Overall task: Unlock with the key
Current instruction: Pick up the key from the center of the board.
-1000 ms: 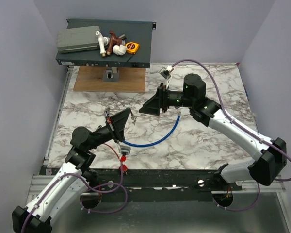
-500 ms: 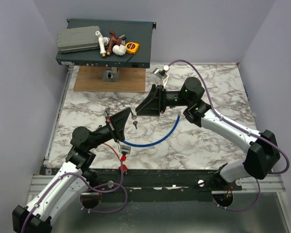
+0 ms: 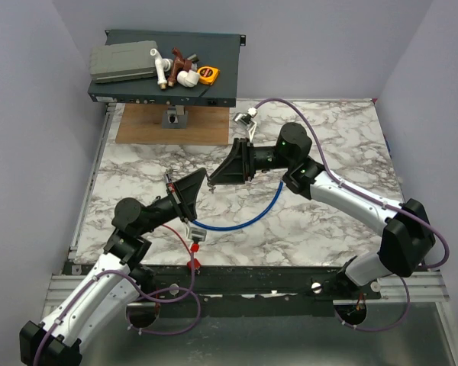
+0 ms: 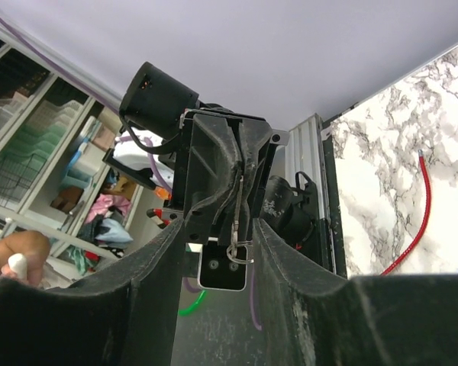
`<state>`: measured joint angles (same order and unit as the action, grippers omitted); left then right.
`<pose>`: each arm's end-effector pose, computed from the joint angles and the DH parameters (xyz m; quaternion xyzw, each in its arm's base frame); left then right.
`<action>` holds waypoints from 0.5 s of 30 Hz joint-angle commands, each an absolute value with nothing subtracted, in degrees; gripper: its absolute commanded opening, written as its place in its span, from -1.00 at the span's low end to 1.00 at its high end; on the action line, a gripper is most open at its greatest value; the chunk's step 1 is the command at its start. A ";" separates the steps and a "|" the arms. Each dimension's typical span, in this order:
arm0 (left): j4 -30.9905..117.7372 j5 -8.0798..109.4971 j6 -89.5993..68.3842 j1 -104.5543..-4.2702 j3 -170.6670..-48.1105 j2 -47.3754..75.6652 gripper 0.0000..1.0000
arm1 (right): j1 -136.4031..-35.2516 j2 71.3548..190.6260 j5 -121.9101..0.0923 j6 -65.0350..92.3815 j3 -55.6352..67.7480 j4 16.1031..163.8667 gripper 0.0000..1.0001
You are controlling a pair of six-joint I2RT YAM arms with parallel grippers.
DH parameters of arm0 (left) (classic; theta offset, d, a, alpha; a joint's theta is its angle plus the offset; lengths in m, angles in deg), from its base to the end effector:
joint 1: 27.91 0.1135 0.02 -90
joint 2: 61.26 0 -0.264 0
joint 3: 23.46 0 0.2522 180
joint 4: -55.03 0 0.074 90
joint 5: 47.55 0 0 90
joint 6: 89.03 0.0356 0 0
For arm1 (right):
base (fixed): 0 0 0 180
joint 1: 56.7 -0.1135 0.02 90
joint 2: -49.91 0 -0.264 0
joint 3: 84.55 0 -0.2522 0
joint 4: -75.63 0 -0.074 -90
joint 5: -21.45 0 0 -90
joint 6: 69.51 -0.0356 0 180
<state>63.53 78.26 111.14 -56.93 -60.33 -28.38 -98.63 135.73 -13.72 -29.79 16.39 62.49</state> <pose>0.1213 -0.0911 0.2966 0.6419 -0.0170 0.3365 0.6888 0.2373 0.2523 0.3576 -0.2992 0.6152 0.6896 0.2376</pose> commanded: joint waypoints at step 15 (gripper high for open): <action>64.75 75.15 111.76 -57.22 -61.21 -27.31 -1.00 | -99.53 139.29 -9.66 -33.83 15.16 56.72 -0.98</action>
